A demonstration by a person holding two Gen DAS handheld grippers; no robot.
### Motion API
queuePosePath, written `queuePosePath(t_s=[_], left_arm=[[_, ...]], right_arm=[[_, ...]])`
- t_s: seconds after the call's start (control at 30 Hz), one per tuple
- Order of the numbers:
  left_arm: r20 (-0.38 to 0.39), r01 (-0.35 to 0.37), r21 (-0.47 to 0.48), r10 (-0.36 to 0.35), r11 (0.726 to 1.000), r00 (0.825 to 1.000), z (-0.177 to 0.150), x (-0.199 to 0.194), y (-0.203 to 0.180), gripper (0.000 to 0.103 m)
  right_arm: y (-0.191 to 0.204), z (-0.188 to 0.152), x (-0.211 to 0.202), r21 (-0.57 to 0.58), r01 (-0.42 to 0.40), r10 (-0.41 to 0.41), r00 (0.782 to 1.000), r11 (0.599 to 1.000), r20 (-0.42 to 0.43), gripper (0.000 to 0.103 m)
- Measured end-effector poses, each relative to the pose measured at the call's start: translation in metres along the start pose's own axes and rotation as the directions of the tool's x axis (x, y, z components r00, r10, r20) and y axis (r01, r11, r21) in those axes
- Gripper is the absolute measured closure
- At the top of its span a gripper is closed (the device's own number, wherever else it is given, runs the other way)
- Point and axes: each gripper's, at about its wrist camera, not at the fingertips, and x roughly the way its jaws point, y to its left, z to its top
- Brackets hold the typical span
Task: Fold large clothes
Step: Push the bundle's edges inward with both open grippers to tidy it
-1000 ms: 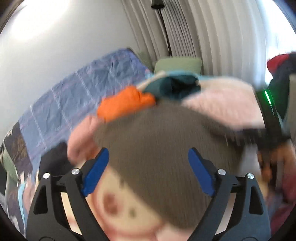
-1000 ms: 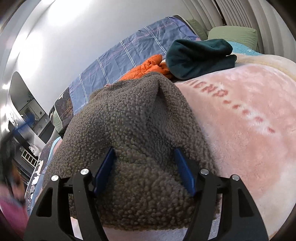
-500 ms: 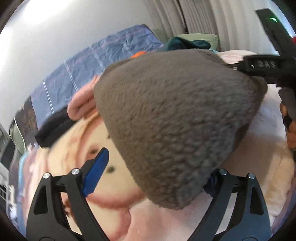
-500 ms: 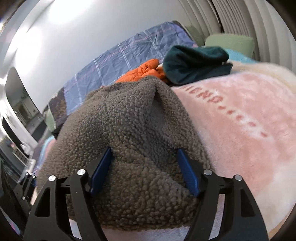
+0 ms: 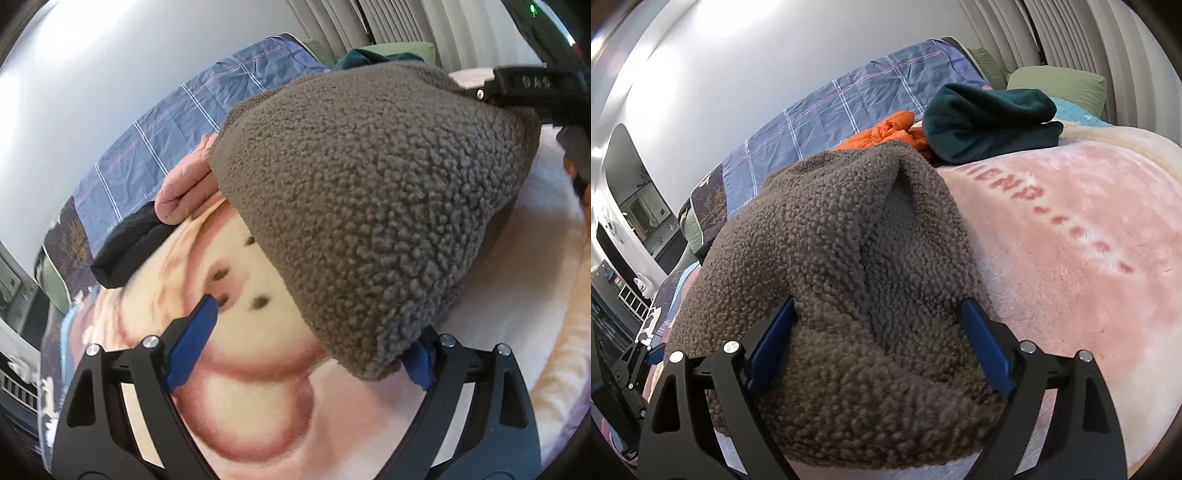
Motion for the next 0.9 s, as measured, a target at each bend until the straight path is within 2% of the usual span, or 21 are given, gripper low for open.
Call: queuePosePath(t_s=[0.07,0.1,0.13,0.17,0.2,0.23,0.27,0.3,0.37,0.43,0.5,0.6,0.7,0.73,0.77,0.87,0.9], left_arm=[[-0.013,0.033,-0.037,-0.034,0.999,0.999,0.000,0.000,0.004,0.013],[-0.020,0.071,-0.064,-0.073,0.995,0.997,0.002,-0.003,0.005,0.020],[-0.022,0.147,-0.105,-0.150,0.984,0.988,0.003,-0.006,0.011,0.037],[-0.019,0.265,-0.163,-0.272,0.950,0.962,0.003,-0.011,0.018,0.044],[-0.011,0.338,-0.195,-0.347,0.921,0.938,0.003,-0.017,0.024,0.054],[0.001,0.382,-0.201,-0.390,0.902,0.921,0.004,-0.028,0.028,0.057],[0.017,0.401,-0.189,-0.405,0.897,0.914,0.005,-0.036,0.030,0.058],[0.048,0.434,-0.177,-0.432,0.883,0.900,0.009,-0.048,0.034,0.063],[0.110,0.479,-0.164,-0.466,0.862,0.878,0.019,-0.066,0.042,0.064],[0.169,0.465,-0.137,-0.442,0.875,0.881,0.036,-0.077,0.047,0.064],[0.220,0.398,-0.084,-0.372,0.914,0.902,0.061,-0.075,0.047,0.064],[0.222,0.344,-0.071,-0.321,0.936,0.921,0.097,-0.042,0.045,0.063],[0.113,0.323,-0.088,-0.313,0.942,0.943,0.121,0.013,0.036,0.061],[0.072,0.337,-0.113,-0.331,0.935,0.941,0.123,0.036,0.032,0.060],[0.081,0.349,-0.129,-0.341,0.928,0.937,0.123,0.043,0.031,0.060],[0.076,0.368,-0.132,-0.361,0.920,0.929,0.125,0.044,0.029,0.061],[0.072,0.363,-0.111,-0.357,0.925,0.931,0.124,0.043,0.028,0.061]], right_arm=[[-0.002,0.001,0.000,0.004,0.000,0.000,1.000,1.000,-0.002,0.014],[-0.002,0.001,0.000,0.012,-0.004,0.004,1.000,1.000,-0.007,0.014],[-0.005,0.002,0.000,0.027,-0.014,0.015,1.000,1.000,-0.014,0.014],[-0.007,0.003,0.000,0.038,-0.024,0.025,1.000,0.999,-0.020,0.014],[-0.010,0.004,0.001,0.054,-0.043,0.045,0.998,0.998,-0.031,0.013],[-0.012,0.005,0.001,0.064,-0.058,0.060,0.997,0.996,-0.041,0.013],[-0.013,0.006,0.002,0.069,-0.070,0.073,0.996,0.995,-0.054,0.012],[-0.013,0.008,0.003,0.070,-0.081,0.086,0.994,0.994,-0.071,0.012],[-0.014,0.013,0.006,0.076,-0.101,0.108,0.989,0.992,-0.103,0.011],[-0.018,0.017,0.007,0.093,-0.127,0.139,0.981,0.988,-0.138,0.010],[-0.021,0.021,0.007,0.108,-0.154,0.171,0.972,0.982,-0.163,0.010],[-0.027,0.027,-0.005,0.156,-0.186,0.209,0.966,0.970,-0.151,0.012],[-0.028,0.035,-0.031,0.160,-0.189,0.204,0.975,0.969,-0.085,0.032],[-0.024,0.036,-0.039,0.133,-0.186,0.196,0.979,0.973,-0.061,0.053],[-0.016,0.037,-0.049,0.080,-0.177,0.180,0.983,0.981,-0.038,0.072],[0.000,0.035,-0.054,-0.019,-0.178,0.178,0.984,0.984,-0.024,0.078],[0.004,0.031,-0.045,-0.036,-0.163,0.161,0.985,0.986,-0.056,0.078]])
